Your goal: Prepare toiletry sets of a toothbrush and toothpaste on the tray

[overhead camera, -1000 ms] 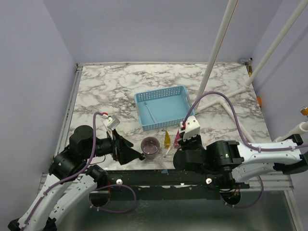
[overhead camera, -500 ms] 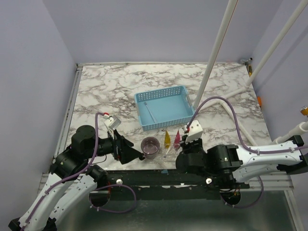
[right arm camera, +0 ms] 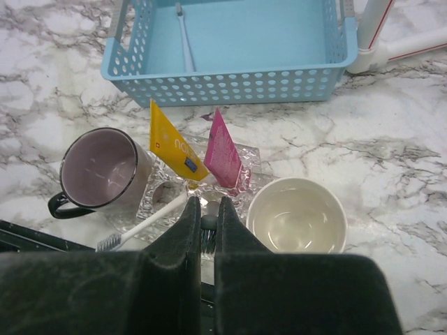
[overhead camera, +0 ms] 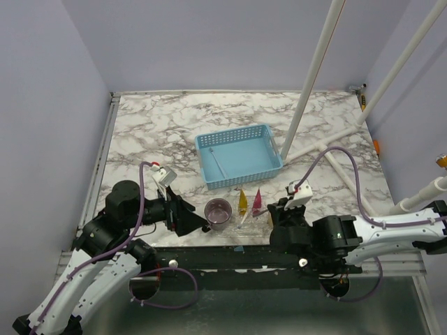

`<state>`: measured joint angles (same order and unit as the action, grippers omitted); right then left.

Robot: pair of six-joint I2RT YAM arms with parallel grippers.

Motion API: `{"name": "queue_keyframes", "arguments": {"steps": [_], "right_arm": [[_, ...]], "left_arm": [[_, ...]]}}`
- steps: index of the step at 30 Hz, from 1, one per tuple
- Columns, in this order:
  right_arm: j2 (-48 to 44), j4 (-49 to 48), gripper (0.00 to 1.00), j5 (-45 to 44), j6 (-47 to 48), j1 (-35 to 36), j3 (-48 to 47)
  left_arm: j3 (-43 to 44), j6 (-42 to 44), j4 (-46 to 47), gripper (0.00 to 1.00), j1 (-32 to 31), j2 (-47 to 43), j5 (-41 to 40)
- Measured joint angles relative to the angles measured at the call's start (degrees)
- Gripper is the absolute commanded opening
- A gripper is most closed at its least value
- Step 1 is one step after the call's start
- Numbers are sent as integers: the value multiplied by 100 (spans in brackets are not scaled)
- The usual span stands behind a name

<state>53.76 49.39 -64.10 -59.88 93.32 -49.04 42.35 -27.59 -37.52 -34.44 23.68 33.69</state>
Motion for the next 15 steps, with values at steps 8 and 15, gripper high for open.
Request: {"name": "queue_keyframes", "arguments": {"steps": [8,15], "right_arm": [[-232,-459,1,-120,-199,0,404],[90,-570,1,-313,-391,0,424]], "left_arm": [[-7,-66,109,87,0,94,0],[-7,-72,125,87,0,109,0]]}}
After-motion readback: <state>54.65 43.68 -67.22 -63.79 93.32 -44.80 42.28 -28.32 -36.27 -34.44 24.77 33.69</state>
